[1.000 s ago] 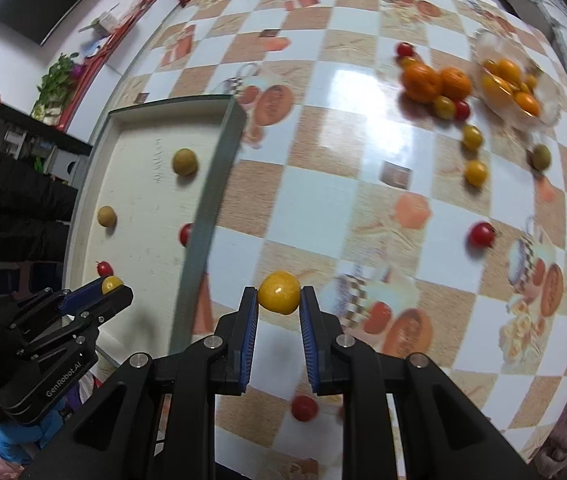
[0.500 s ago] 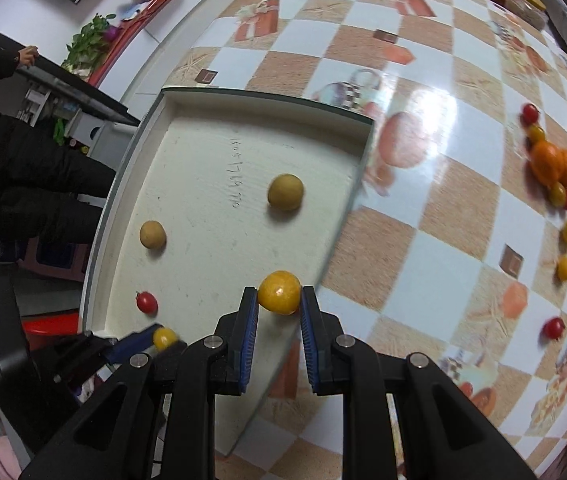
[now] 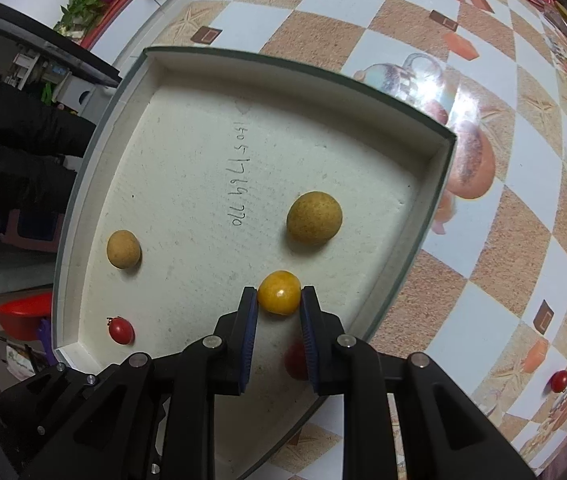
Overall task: Organize fruits
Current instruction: 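Carry both yellow tomatoes over the white tray and open both tools, then lower both open tools around a red cherry tomato each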
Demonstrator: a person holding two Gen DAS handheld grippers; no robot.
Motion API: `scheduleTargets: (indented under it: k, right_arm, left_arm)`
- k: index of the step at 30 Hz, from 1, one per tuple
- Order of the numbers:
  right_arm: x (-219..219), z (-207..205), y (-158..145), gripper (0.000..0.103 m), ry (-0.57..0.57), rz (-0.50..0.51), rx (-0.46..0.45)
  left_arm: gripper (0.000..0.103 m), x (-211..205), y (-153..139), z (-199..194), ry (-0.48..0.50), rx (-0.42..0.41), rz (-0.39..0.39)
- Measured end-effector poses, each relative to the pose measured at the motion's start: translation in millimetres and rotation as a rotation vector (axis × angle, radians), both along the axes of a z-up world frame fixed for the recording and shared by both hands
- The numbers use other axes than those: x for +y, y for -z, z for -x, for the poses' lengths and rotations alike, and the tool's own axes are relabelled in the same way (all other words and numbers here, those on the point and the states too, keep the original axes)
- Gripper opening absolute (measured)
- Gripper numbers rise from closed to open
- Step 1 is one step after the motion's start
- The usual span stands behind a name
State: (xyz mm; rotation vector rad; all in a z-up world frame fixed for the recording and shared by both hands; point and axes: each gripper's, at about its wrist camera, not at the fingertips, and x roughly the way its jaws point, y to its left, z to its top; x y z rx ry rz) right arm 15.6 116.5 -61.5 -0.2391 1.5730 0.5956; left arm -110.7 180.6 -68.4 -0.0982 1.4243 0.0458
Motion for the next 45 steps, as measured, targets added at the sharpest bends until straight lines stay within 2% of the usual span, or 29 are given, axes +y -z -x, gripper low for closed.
scheduleTargets:
  k: [1, 2, 3, 4, 5, 6, 9, 10, 13, 16, 23, 27, 37, 43, 45]
  right_arm:
    - [1, 0, 0, 0.027, -0.003, 0.000, -0.002]
    - [3, 1, 0, 0.030, -0.006, -0.003, 0.002]
    - [4, 1, 0, 0.033, -0.008, -0.007, 0.005]
    - [4, 2, 0, 0.041, -0.009, -0.008, 0.006]
    - [4, 2, 0, 0.055, -0.012, -0.003, 0.003]
    - [4, 2, -1, 0.057, -0.011, -0.018, 0.008]
    - [6, 0, -7, 0.074, 0.006, -0.061, 0.023]
    - [4, -1, -12, 0.084, 0.021, -0.095, 0.024]
    - [-5, -5, -31, 0.095, 0.068, -0.153, -0.005]
    - [-22, -6, -46, 0.101, 0.107, -0.161, -0.044]
    - [-85, -3, -57, 0.101, 0.245, -0.123, -0.084]
    - [-140, 7, -57, 0.101, 0.354, -0.091, -0.076]
    - [-263, 59, -34, 0.101, 0.591, 0.039, -0.021]
    - [-295, 86, -21, 0.101, 0.651, 0.072, 0.016]
    - [-302, 89, -18, 0.101, 0.652, 0.080, 0.017]
  left_arm:
    - [0.043, -3, 0, 0, -0.001, 0.004, 0.003]
    - [0.065, -2, -1, 1, -0.005, 0.003, -0.004]
    - [0.073, -2, -4, 2, -0.013, -0.008, -0.027]
    - [0.075, -3, -6, 3, -0.016, -0.025, -0.050]
    - [0.075, -5, -7, 4, -0.007, -0.025, -0.056]
    - [0.075, -5, -7, 4, -0.001, -0.016, -0.053]
    - [0.075, -8, -5, 6, 0.011, 0.007, -0.064]
    - [0.075, -7, -6, 7, 0.013, 0.010, -0.063]
    - [0.075, -10, -8, 11, 0.025, 0.021, -0.068]
    - [0.075, -15, -13, 11, 0.044, 0.021, -0.077]
    - [0.075, -40, -30, 7, 0.099, 0.009, -0.070]
    - [0.075, -63, -42, 1, 0.157, -0.019, -0.070]
    - [0.075, -104, -55, -8, 0.275, -0.041, -0.042]
    - [0.075, -141, -44, -2, 0.404, -0.007, 0.032]
    - [0.075, -156, -39, 3, 0.438, 0.006, 0.032]
